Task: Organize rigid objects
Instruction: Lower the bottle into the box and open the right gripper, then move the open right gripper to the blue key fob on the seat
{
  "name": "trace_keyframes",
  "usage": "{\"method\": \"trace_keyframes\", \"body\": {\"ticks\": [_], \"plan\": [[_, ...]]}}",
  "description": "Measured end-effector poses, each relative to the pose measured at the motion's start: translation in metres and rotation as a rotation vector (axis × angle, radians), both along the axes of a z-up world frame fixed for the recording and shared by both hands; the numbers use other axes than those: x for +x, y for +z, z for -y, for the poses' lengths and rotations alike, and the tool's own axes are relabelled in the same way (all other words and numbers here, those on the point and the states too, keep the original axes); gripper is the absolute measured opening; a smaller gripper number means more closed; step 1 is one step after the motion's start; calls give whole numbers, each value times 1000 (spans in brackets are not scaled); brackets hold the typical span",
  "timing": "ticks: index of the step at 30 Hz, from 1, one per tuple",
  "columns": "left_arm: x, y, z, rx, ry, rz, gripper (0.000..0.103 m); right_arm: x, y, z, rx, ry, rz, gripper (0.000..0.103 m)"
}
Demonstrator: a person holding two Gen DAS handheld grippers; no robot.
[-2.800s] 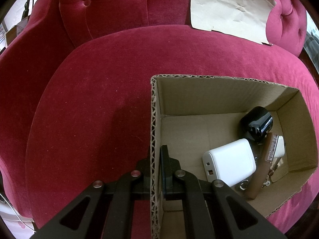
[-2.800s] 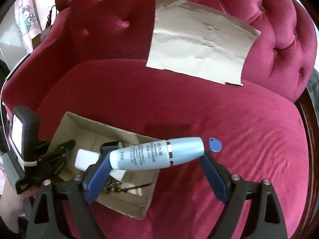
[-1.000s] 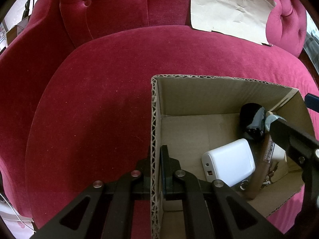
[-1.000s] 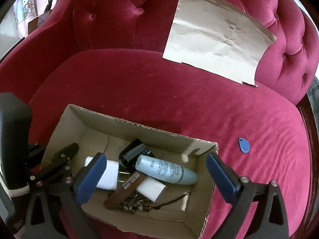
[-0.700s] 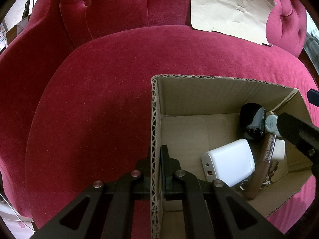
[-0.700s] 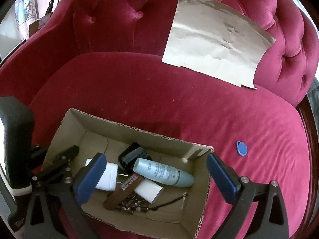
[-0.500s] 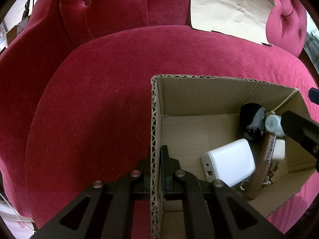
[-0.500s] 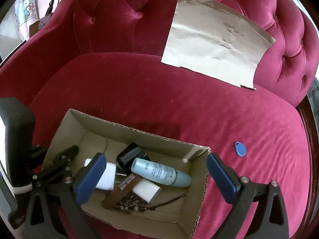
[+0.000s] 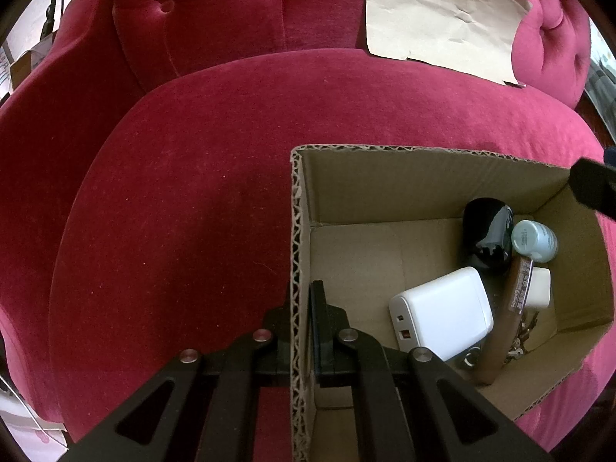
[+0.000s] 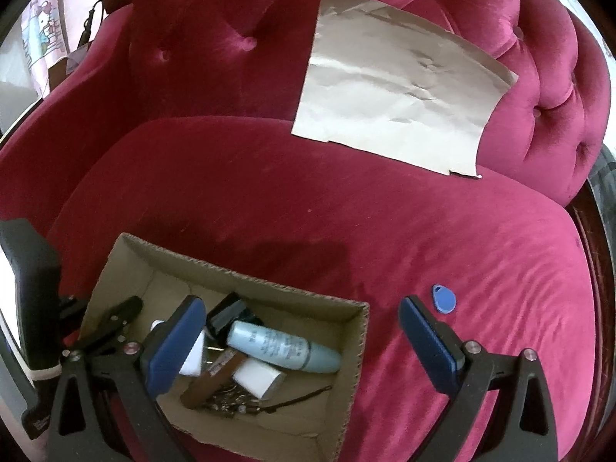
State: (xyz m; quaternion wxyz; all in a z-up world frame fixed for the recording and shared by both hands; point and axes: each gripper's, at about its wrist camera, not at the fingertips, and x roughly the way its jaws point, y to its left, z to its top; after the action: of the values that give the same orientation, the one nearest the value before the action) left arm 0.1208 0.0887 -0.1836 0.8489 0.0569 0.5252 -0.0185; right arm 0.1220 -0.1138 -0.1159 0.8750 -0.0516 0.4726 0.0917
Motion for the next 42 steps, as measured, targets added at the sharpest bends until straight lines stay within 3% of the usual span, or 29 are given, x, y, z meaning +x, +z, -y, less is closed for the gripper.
{"method": "trace_keyframes", "body": {"ticks": [22,42], "plan": [[1,0,1,3,-6,-2,4,40,4,88,5,-119,3,102],[1,0,1,4,-11,-4,4,72,-49,143,4,-206,-76,102]]}}
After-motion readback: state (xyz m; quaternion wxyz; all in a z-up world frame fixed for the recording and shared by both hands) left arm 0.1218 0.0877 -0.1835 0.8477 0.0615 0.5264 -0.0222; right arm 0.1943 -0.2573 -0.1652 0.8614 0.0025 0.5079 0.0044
